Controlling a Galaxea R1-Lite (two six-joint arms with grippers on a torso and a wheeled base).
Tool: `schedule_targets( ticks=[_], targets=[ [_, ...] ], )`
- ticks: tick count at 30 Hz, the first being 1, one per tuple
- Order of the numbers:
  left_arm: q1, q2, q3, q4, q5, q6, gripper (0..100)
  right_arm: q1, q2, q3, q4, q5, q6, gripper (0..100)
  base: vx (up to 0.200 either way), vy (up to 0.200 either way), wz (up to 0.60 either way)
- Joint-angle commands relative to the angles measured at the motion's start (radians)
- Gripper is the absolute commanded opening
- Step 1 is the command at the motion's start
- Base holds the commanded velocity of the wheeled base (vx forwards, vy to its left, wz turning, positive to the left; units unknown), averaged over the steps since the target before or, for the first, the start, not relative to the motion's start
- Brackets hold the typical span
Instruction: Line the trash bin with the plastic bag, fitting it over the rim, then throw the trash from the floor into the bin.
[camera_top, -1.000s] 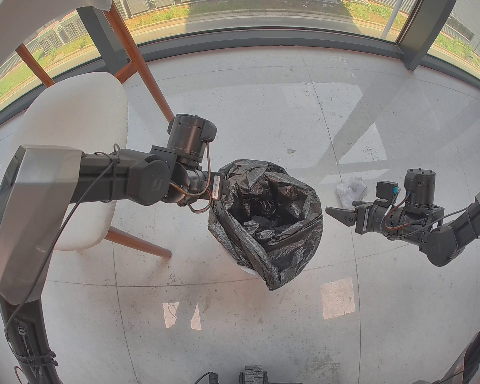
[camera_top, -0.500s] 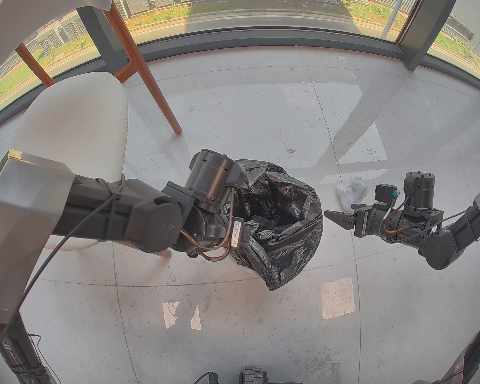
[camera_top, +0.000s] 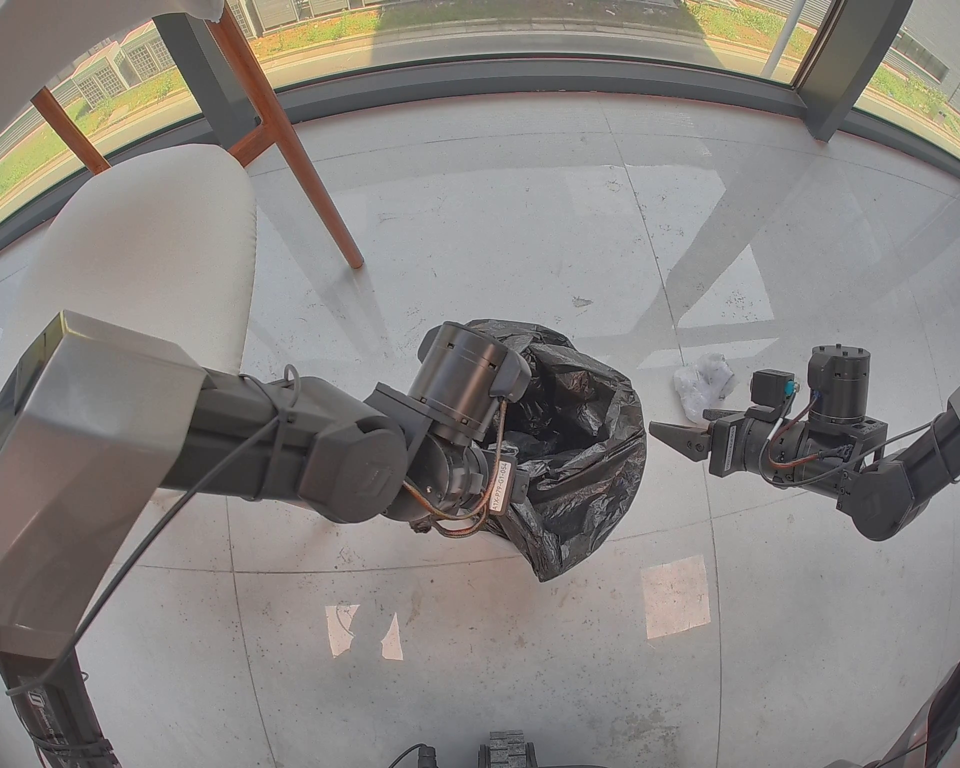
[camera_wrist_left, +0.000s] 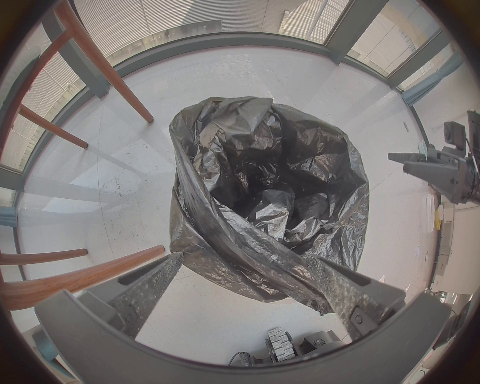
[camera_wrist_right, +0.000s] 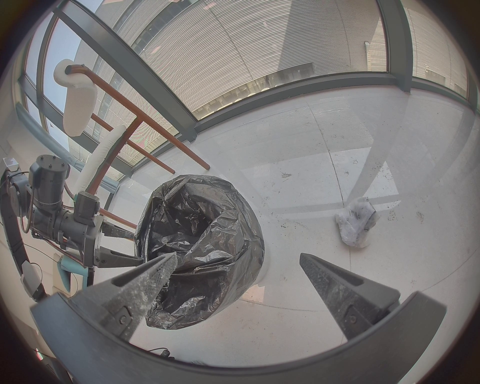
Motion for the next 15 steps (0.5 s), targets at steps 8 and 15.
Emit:
schedule_targets(
  ticks=[8, 15],
  targets=[
    [0.002, 0.042, -0.013, -0.003, 0.002, 0.001, 0, -0.002, 0.002, 0.0, 0.0, 0.001, 0.001, 100, 0.0, 0.0, 0.0],
    [0.015, 0.005, 0.02, 0.006, 0.02, 0.003, 0, -0.005, -0.005, -0.003, -0.002, 0.001, 0.001, 100, 0.0, 0.0, 0.0]
  ],
)
